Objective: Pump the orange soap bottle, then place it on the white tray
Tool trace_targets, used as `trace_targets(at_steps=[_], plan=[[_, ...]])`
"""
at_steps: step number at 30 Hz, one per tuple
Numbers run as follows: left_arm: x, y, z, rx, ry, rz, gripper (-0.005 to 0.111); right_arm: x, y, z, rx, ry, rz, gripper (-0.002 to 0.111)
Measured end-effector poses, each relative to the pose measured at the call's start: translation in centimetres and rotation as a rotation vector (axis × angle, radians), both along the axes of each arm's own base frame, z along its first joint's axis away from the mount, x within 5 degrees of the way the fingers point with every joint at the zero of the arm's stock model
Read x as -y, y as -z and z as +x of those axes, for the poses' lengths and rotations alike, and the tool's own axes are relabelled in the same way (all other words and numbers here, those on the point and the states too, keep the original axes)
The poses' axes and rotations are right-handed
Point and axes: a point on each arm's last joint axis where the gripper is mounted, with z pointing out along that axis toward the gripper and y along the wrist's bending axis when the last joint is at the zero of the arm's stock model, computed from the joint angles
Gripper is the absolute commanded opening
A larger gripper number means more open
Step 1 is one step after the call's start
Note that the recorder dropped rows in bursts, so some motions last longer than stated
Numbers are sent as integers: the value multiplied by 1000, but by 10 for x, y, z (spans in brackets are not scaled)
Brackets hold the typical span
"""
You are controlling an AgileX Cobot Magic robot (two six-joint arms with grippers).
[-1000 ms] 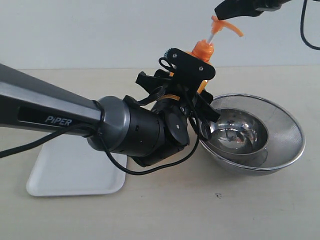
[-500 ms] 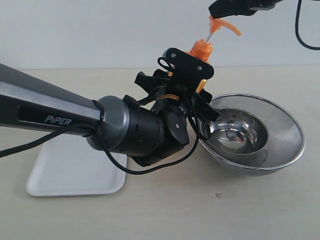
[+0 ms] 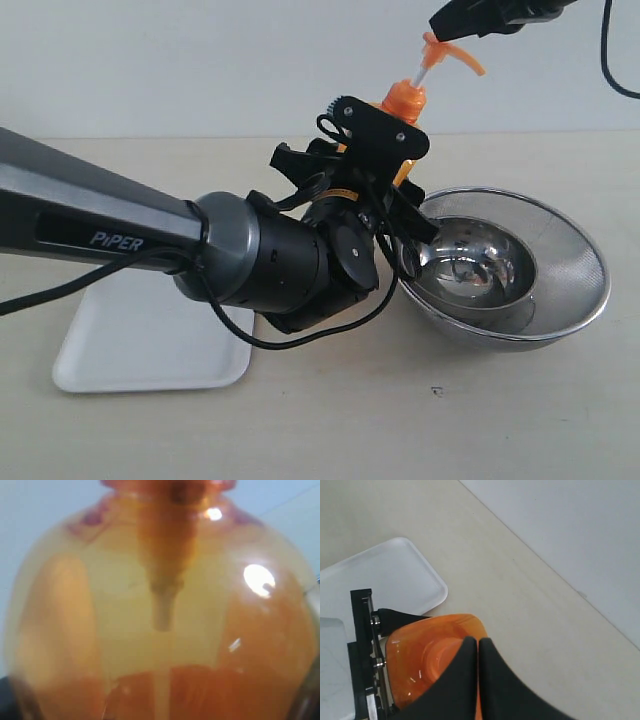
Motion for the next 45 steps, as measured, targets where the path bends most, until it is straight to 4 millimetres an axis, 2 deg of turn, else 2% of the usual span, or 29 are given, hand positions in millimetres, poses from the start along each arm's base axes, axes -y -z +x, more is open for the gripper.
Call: trace_targets(at_steps=[45], plan=[[-1,0,0,1,-8,-3,5,-3,8,3,-73,-17,29,0]])
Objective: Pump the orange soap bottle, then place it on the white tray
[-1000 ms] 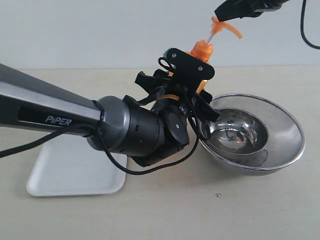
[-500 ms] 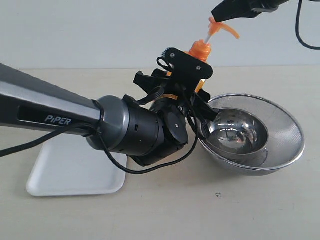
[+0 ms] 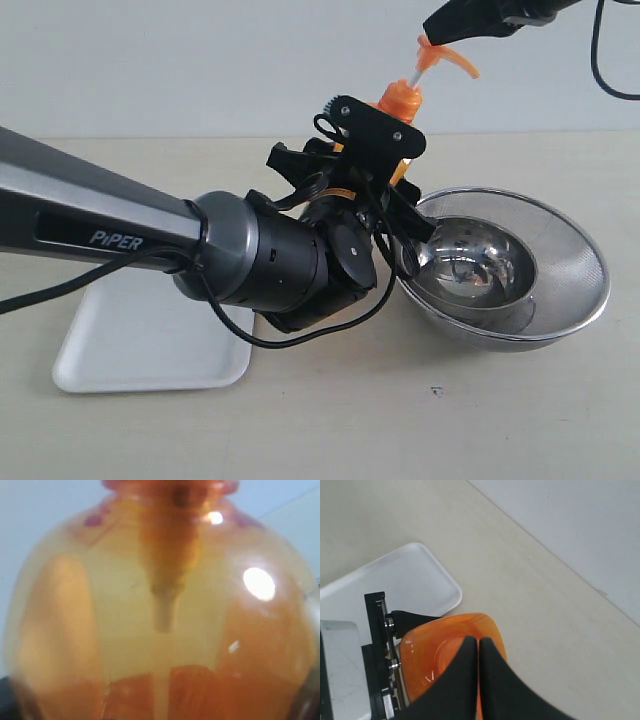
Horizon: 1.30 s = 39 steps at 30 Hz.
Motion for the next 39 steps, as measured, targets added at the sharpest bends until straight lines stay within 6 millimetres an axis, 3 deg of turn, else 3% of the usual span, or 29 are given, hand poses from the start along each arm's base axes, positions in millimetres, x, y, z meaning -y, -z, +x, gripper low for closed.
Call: trace_targets(at_steps=[39], plan=[[0,0,0,3,1,7,5,-2,1,-1,-11,0,-18,0]])
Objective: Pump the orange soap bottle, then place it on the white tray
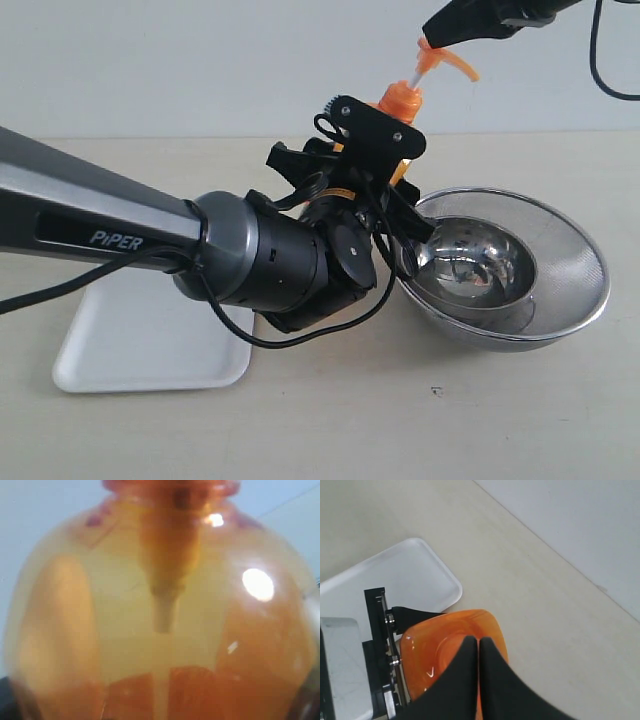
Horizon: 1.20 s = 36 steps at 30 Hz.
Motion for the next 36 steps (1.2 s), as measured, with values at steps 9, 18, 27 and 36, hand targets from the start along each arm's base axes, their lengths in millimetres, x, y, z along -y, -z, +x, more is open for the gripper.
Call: trace_targets(at_steps=[9,18,27,36], plan=[[0,0,0,0,0,0,5,0,0,0,-1,2,0,0],[-2,1,2,14,-19,10,5,-3,9,6,-41,0,19,0],[-2,2,2,12,-19,12,5,-3,8,6,-44,3,23,0],[-2,2,2,12,-19,12,5,-3,8,6,-45,3,23,0]])
